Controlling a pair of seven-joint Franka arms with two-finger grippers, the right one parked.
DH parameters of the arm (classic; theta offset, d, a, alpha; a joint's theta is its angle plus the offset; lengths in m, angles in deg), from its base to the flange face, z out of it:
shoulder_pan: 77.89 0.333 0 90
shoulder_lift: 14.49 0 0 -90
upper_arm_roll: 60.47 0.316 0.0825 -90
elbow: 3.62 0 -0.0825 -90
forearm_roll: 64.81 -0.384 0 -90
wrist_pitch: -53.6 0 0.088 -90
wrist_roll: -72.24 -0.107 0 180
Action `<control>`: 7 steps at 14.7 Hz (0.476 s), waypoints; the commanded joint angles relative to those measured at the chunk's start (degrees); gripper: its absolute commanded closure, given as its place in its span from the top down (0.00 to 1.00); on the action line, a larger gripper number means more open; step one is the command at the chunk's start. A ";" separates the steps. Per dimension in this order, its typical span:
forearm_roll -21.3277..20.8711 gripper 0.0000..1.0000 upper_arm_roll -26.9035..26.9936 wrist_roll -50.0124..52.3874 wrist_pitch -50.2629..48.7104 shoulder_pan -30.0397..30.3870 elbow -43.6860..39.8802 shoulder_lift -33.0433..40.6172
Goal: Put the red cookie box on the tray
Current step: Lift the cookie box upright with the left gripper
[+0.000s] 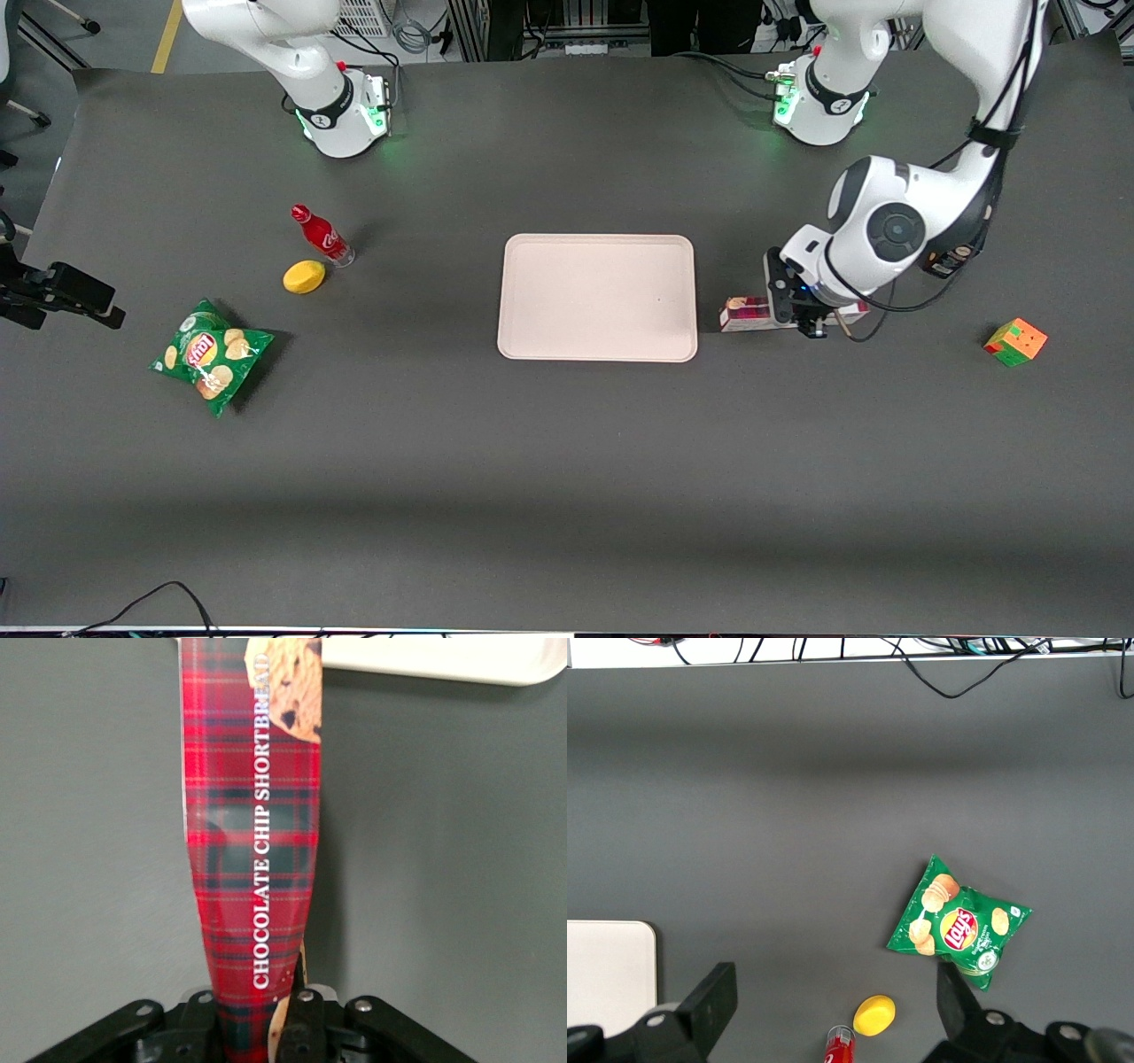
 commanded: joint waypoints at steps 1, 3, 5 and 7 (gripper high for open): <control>-0.80 0.09 2.67 -3.37 -19.19 0.18 -13.65 2.75; -0.80 0.09 2.76 -4.00 -26.06 0.18 -19.73 3.45; -0.80 0.09 2.76 -3.91 -30.56 0.10 -24.66 4.33; -0.80 0.09 2.84 -3.65 -33.73 0.10 -27.92 5.73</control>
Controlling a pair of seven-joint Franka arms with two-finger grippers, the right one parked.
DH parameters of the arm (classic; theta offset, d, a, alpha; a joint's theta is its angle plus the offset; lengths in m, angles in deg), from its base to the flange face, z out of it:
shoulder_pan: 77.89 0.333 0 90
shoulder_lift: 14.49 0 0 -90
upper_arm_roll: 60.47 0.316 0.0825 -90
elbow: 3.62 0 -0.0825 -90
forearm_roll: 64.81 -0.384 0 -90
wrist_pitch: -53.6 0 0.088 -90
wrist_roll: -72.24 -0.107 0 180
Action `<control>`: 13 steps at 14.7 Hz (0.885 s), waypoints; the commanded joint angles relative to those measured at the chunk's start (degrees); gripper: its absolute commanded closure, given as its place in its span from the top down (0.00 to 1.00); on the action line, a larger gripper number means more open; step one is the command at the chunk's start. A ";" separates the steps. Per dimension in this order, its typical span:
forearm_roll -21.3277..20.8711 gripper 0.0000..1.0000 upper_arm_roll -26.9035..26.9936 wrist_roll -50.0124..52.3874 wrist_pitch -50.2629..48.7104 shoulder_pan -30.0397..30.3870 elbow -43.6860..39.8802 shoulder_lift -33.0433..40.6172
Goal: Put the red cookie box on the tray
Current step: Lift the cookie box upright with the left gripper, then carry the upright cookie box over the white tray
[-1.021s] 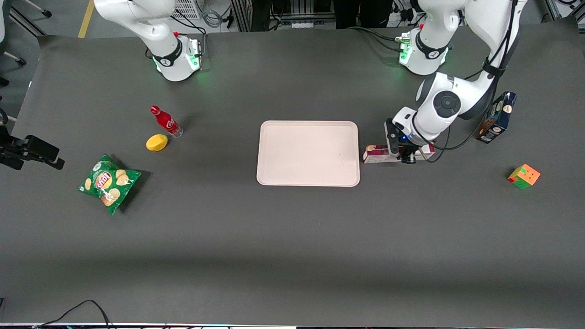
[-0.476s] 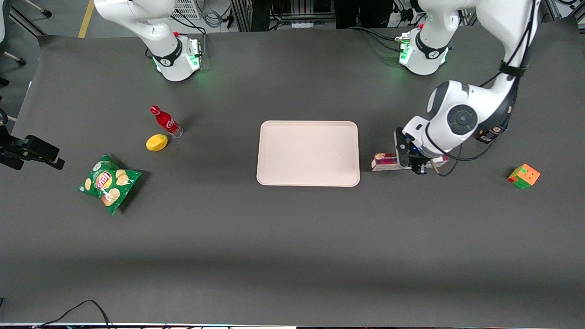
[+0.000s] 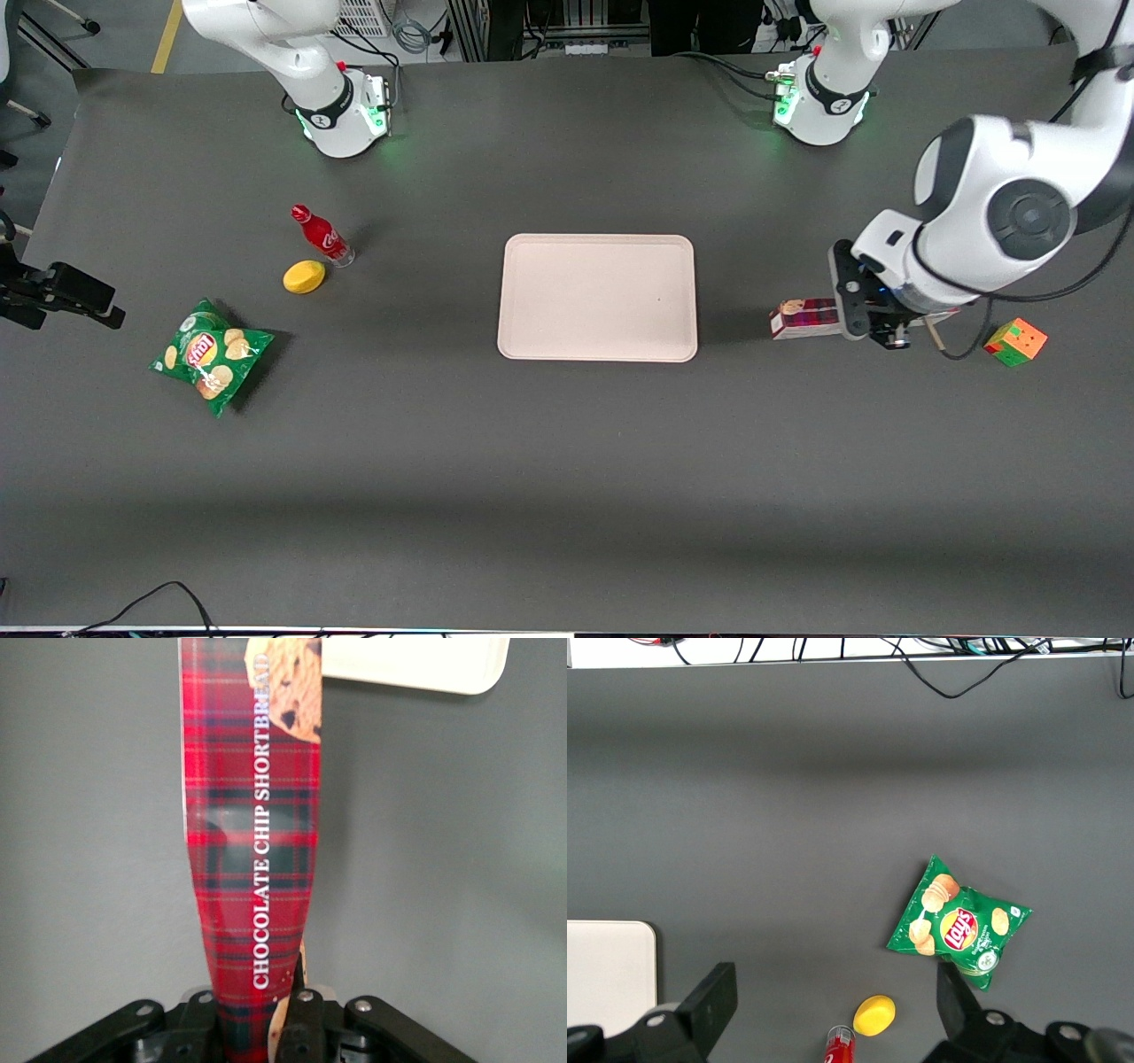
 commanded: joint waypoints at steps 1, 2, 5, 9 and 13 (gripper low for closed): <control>-0.49 0.09 -0.07 0.09 -5.84 -0.12 -5.50 2.40; 0.46 0.09 -0.07 1.05 -5.93 -0.12 -5.34 3.28; 1.18 0.09 -1.12 15.07 -6.81 -0.82 -4.98 5.05; 1.26 0.09 -10.06 42.82 -8.39 -0.73 -4.37 6.10; 2.84 0.09 -18.78 73.25 -7.43 -0.73 -3.67 5.67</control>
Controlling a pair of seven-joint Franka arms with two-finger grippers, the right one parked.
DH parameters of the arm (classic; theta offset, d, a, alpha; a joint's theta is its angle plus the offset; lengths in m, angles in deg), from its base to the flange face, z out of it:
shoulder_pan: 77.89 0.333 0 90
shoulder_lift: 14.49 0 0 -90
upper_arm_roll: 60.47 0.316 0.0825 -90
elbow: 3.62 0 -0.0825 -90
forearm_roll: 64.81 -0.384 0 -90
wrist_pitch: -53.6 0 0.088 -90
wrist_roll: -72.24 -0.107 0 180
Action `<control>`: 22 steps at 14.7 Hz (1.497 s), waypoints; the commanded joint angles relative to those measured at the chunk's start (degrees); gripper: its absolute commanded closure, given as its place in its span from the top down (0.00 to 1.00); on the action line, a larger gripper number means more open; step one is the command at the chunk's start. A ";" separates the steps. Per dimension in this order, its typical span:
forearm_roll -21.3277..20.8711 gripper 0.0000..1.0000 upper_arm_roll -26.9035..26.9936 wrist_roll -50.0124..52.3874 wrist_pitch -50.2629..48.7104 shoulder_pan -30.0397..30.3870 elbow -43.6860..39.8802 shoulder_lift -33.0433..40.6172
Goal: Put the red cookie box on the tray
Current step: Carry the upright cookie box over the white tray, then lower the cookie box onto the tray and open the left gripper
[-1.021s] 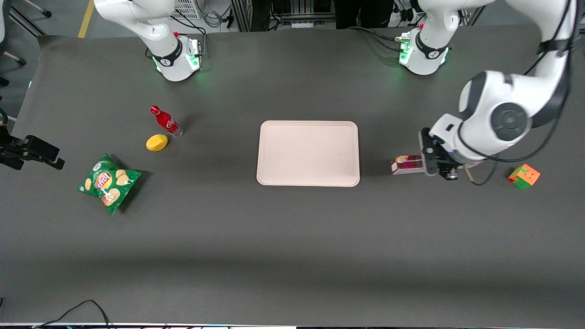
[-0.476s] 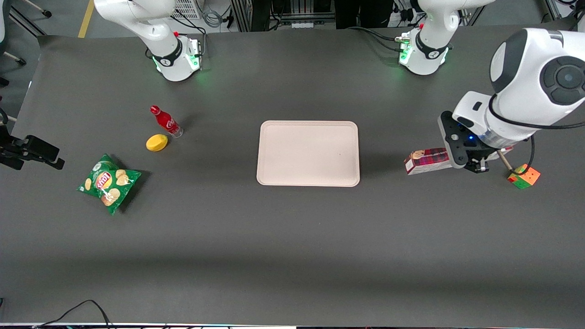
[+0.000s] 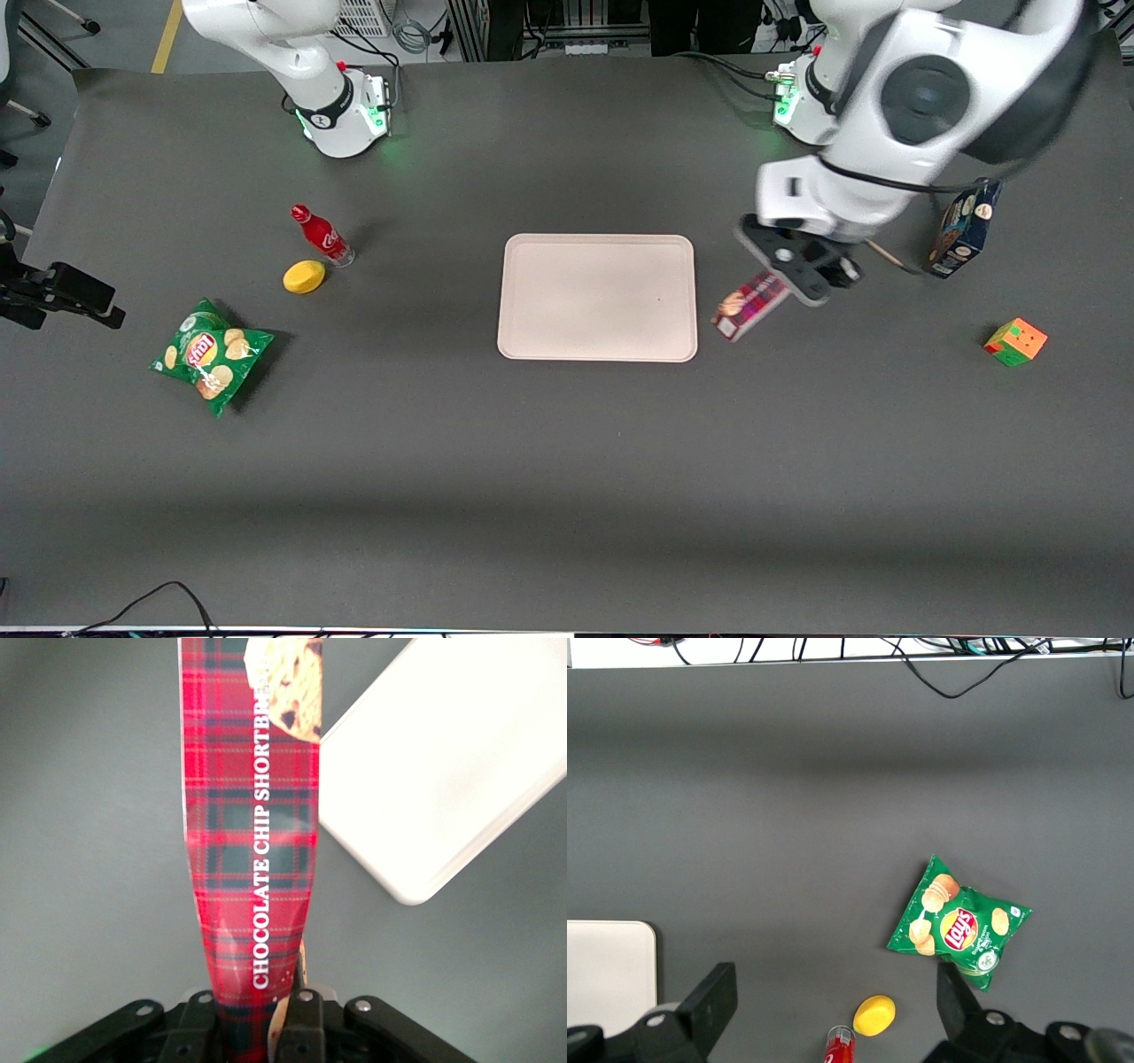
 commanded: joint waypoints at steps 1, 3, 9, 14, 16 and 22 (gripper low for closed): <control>3.26 0.09 -5.42 23.95 0.69 0.05 1.82 1.25; 5.30 0.10 -7.53 36.60 2.53 0.05 2.87 1.16; 5.48 0.10 -13.25 53.52 18.67 -0.04 15.60 1.51; 4.60 0.10 -15.19 56.43 34.08 0.05 25.28 -0.85; 2.42 0.10 -15.11 56.43 35.75 0.13 26.34 -3.04; -15.67 0.11 -14.93 71.61 40.41 0.22 26.52 -13.58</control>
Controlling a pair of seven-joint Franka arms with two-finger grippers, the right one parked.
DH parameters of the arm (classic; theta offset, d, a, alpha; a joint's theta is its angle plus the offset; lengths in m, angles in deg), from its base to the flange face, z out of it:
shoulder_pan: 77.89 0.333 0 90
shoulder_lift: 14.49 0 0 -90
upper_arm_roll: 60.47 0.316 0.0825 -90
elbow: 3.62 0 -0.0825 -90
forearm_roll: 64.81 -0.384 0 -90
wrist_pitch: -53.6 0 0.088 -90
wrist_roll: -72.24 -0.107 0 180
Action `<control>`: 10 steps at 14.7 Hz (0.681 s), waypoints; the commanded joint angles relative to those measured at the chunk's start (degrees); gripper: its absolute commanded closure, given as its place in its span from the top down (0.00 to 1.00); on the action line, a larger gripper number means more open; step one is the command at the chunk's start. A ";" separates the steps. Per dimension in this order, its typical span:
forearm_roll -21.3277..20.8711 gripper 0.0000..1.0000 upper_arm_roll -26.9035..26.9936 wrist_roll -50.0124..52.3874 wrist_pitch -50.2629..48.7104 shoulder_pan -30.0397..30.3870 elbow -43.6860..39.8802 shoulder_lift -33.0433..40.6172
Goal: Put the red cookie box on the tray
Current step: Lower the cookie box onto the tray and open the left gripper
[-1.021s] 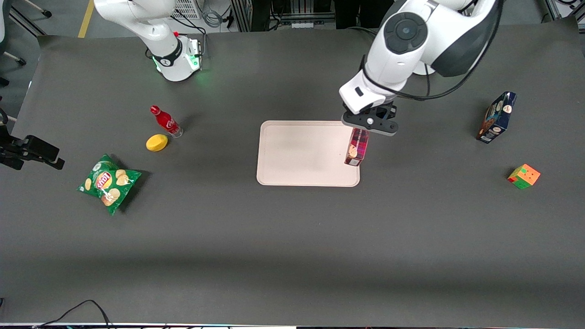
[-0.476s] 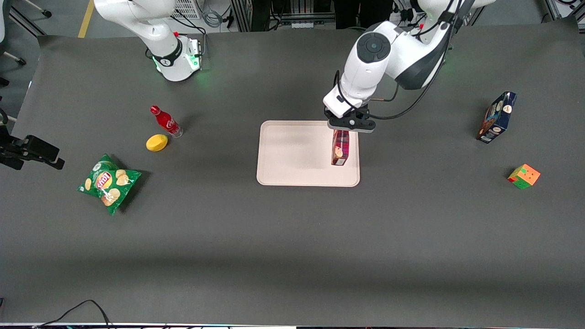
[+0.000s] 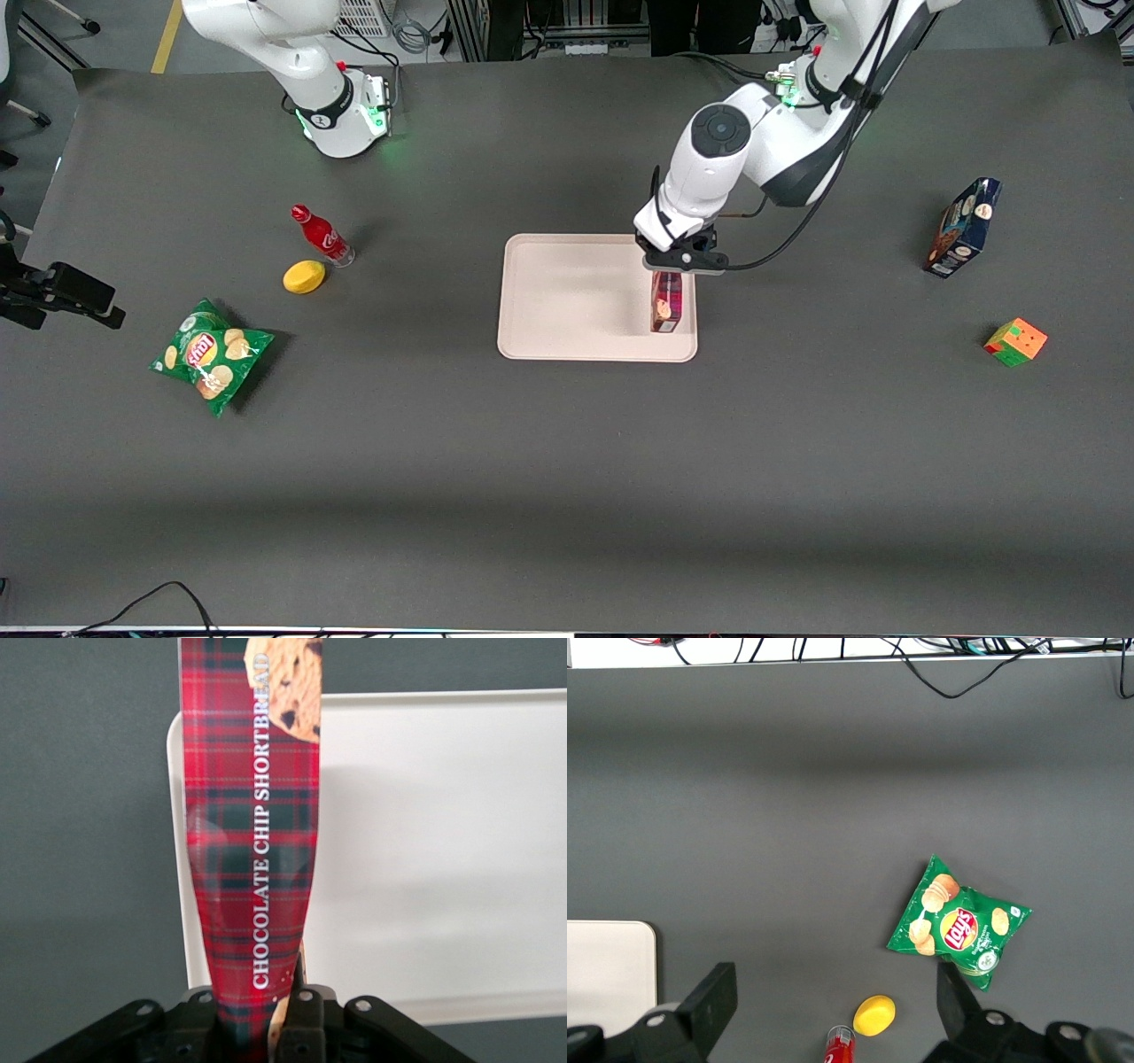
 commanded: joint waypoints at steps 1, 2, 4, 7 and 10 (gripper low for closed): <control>-12.44 0.11 -0.19 10.83 2.94 0.00 -0.59 -6.23; -15.17 0.11 0.15 12.51 3.21 0.09 -0.93 -7.90; -17.74 0.11 0.25 13.58 3.74 0.00 -1.20 -10.19; -19.85 0.11 0.86 14.72 5.41 -0.08 -1.20 -12.21; -26.42 0.11 1.65 19.10 5.50 -0.17 -1.29 -14.23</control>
